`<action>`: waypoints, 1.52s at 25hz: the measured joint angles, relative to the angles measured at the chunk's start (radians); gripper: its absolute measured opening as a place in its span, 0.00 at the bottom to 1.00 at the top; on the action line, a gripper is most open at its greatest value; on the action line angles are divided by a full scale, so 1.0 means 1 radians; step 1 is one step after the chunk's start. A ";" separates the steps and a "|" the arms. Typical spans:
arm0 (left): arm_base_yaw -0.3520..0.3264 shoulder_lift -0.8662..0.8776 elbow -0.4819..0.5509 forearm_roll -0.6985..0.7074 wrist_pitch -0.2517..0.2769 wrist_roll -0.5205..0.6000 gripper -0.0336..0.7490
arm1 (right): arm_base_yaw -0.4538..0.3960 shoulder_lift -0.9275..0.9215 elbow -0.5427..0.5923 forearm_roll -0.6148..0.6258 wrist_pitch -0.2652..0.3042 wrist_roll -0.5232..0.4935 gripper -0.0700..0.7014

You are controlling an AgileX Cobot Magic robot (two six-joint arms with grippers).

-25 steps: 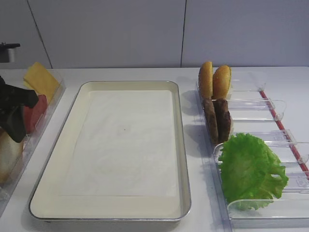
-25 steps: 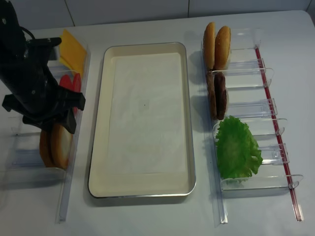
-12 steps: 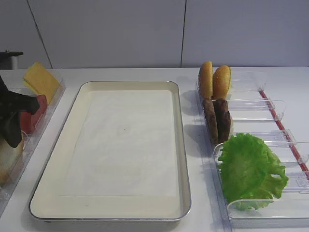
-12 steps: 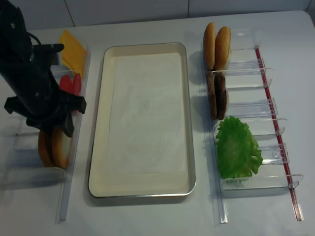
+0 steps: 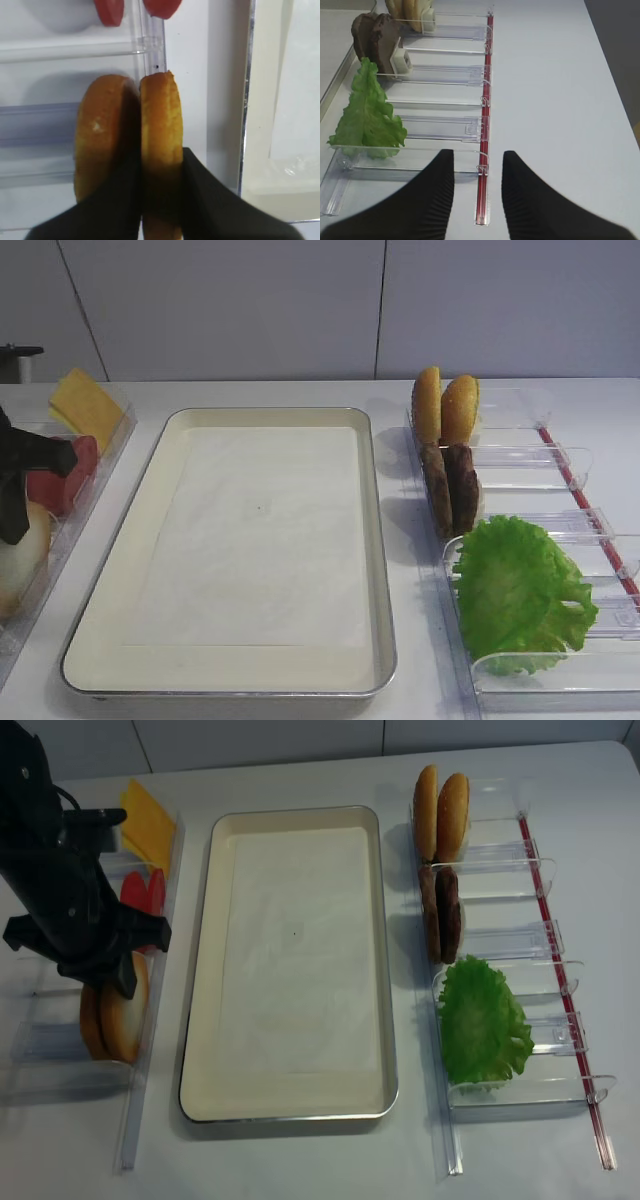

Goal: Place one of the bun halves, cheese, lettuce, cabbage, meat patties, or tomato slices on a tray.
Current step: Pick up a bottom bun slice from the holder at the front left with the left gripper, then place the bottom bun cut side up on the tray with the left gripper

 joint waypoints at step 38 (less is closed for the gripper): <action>-0.001 0.064 0.069 -0.941 -0.017 0.705 0.22 | 0.000 0.000 0.000 0.000 0.000 -0.002 0.42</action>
